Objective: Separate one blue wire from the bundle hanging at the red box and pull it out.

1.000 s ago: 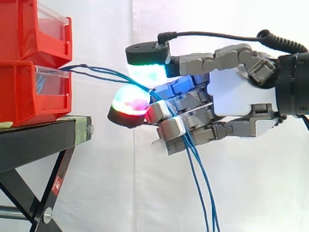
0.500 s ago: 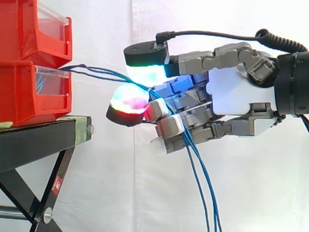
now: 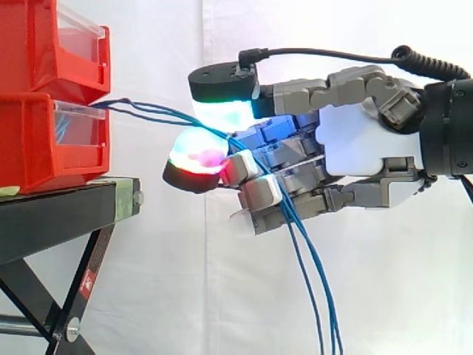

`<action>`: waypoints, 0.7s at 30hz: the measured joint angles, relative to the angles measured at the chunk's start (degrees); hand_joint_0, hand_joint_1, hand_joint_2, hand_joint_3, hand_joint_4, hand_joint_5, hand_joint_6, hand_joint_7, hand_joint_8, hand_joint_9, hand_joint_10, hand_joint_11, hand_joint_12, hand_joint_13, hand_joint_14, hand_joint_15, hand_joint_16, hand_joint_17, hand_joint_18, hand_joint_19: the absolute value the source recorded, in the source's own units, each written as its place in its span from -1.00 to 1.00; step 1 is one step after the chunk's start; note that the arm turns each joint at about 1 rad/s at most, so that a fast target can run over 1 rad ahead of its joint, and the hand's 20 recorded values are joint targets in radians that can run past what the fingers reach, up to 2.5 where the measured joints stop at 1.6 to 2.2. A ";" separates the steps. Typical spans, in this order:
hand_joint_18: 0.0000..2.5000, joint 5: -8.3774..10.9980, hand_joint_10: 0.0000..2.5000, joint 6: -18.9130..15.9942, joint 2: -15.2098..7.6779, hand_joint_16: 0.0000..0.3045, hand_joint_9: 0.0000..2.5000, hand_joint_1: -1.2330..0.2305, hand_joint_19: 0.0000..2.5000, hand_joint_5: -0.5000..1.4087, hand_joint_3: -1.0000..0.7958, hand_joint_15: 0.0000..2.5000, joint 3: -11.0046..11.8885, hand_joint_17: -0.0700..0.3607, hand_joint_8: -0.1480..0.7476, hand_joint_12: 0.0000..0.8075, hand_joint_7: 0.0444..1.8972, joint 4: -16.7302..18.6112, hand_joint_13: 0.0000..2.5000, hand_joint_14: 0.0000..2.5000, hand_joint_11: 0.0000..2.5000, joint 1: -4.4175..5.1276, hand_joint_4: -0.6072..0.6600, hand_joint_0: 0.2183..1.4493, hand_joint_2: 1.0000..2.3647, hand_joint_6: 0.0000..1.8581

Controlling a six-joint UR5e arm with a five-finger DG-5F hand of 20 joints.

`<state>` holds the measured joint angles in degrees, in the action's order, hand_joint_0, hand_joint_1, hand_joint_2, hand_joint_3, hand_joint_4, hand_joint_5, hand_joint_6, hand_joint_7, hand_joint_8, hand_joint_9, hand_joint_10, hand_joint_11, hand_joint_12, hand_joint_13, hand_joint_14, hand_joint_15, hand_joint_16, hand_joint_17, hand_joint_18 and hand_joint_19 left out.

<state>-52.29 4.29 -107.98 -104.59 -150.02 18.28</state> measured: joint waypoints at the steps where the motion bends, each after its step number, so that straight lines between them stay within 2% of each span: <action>1: -0.45 0.00 -0.99 0.00 0.00 -0.80 -0.25 -0.54 -0.56 -0.74 -0.11 0.03 0.00 -0.36 0.05 -0.18 0.03 0.00 -0.03 -0.98 0.14 0.01 0.34 -0.15 -0.97 -0.03; 18: -0.46 0.00 -0.99 0.02 -0.01 -0.81 -0.32 -0.61 -0.58 -0.75 -0.18 0.04 0.00 -0.38 0.04 -0.18 0.04 0.06 -0.06 -0.98 0.14 0.02 0.34 -0.11 -0.97 -0.03; 21: -0.48 0.00 -0.99 0.02 -0.01 -0.82 -0.34 -0.62 -0.59 -0.75 -0.14 0.03 0.00 -0.38 0.04 -0.19 0.05 0.04 -0.07 -0.98 0.13 0.01 0.34 -0.09 -0.97 -0.03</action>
<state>-52.30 4.31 -107.99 -104.59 -149.98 18.29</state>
